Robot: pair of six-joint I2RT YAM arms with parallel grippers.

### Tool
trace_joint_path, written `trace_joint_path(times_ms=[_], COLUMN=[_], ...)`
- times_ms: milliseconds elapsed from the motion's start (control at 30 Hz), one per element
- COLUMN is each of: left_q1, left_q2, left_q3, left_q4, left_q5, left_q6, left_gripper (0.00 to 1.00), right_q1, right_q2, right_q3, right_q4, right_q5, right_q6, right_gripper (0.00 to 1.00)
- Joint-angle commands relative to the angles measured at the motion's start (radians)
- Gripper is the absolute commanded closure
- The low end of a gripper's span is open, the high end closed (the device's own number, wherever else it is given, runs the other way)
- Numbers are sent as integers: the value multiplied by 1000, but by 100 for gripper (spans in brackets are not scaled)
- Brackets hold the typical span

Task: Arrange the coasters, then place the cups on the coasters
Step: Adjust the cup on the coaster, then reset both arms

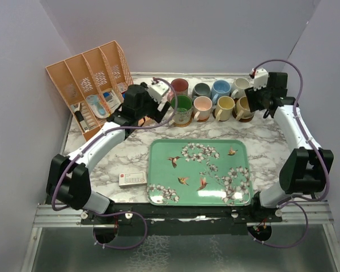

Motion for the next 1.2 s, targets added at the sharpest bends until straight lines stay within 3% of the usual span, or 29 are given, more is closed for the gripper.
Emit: trace_joint_path(times_ms=[0, 167, 300, 367, 700, 1167], left_q1=[88, 209, 309, 351, 420, 440], left_q2=[-61, -94, -124, -150, -265, -508], left_q3=[-6, 3, 30, 29, -30, -175], left_q4=[76, 89, 44, 34, -51, -2], left_q5=[-95, -100, -58, -32, -46, -106], left_q6=[-70, -123, -158, -176, -143, -107], left_gripper=[4, 1, 1, 1, 1, 1], right_q1=[-1, 9, 12, 12, 12, 12], right_q2=[-53, -72, -81, -105, -276, -515], right_q3=[90, 131, 132, 107, -90, -284], right_q4=[-41, -4, 32, 67, 228, 330], right_q5=[-162, -196, -207, -220, -282, -277], right_q6=[36, 68, 93, 106, 155, 247], right_gripper=[40, 33, 16, 13, 2, 0])
